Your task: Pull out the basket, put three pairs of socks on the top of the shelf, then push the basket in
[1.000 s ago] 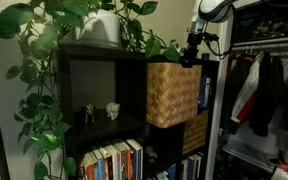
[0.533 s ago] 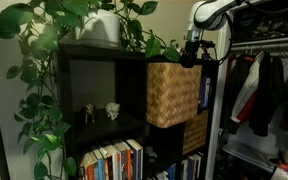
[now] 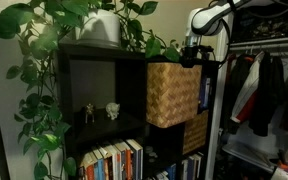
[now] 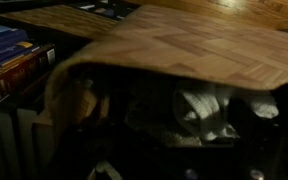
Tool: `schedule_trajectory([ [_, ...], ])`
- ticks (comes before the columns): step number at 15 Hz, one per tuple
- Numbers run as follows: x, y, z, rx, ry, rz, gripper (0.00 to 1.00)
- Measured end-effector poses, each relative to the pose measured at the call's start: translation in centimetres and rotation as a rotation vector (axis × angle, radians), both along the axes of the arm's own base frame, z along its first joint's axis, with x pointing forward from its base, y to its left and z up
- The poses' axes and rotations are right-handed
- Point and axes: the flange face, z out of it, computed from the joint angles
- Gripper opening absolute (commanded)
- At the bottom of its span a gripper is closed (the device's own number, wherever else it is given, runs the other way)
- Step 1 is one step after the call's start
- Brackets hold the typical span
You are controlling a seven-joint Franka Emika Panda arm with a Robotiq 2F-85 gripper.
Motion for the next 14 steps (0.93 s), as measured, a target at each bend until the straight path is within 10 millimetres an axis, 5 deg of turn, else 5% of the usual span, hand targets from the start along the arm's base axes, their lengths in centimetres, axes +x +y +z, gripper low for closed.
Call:
schedule_trajectory([
  [3,0.23,-0.03,-0.64,0.000,0.012,0.005,1.00],
  [4,0.29,-0.03,-0.79,0.000,0.014,0.008,0.75],
  [14,0.31,-0.38,-1.12,-0.002,0.028,0.022,0.13],
])
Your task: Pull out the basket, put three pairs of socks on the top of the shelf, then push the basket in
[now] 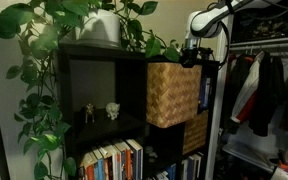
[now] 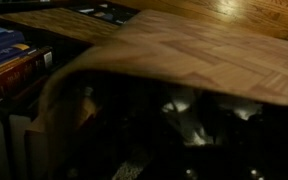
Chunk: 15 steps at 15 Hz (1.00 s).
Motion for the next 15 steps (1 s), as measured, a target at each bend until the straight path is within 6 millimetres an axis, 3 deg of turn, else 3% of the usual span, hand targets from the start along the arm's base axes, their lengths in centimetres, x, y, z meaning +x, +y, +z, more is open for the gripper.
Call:
schedule_trajectory([
  [4,-0.2,0.0,-0.1,0.001,0.015,-0.002,0.05],
  [7,-0.4,0.0,0.5,0.000,0.022,-0.003,0.07],
  [15,-0.9,-0.1,4.6,-0.002,-0.027,-0.006,0.08],
])
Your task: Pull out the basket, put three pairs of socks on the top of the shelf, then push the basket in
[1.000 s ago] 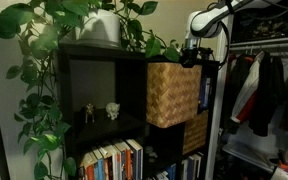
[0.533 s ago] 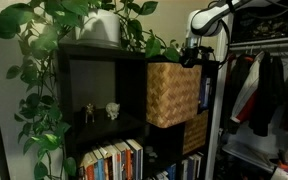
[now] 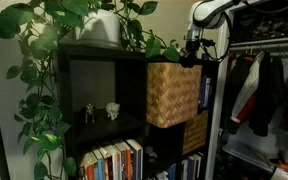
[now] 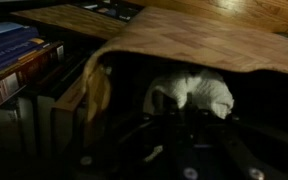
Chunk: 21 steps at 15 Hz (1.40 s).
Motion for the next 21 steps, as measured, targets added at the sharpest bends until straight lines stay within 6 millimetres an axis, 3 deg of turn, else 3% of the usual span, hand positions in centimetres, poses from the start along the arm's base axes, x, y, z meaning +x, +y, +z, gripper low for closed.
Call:
schedule_trajectory([
  [11,-1.6,0.2,8.2,-0.033,-0.135,0.008,0.08],
  [21,-1.9,0.2,14.5,-0.210,-0.311,-0.079,0.08],
])
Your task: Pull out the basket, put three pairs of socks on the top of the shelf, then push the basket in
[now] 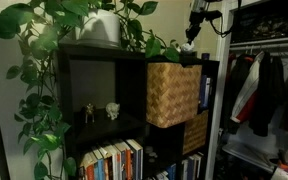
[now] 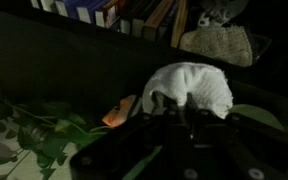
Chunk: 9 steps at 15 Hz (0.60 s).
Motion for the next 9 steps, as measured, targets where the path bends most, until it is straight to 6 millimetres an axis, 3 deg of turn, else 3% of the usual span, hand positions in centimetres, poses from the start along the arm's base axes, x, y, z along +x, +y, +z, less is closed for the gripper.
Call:
schedule_trajectory([
  [5,0.7,0.1,0.6,-0.007,-0.102,-0.042,0.08],
  [9,1.9,0.1,-1.7,0.015,-0.153,-0.034,0.07],
])
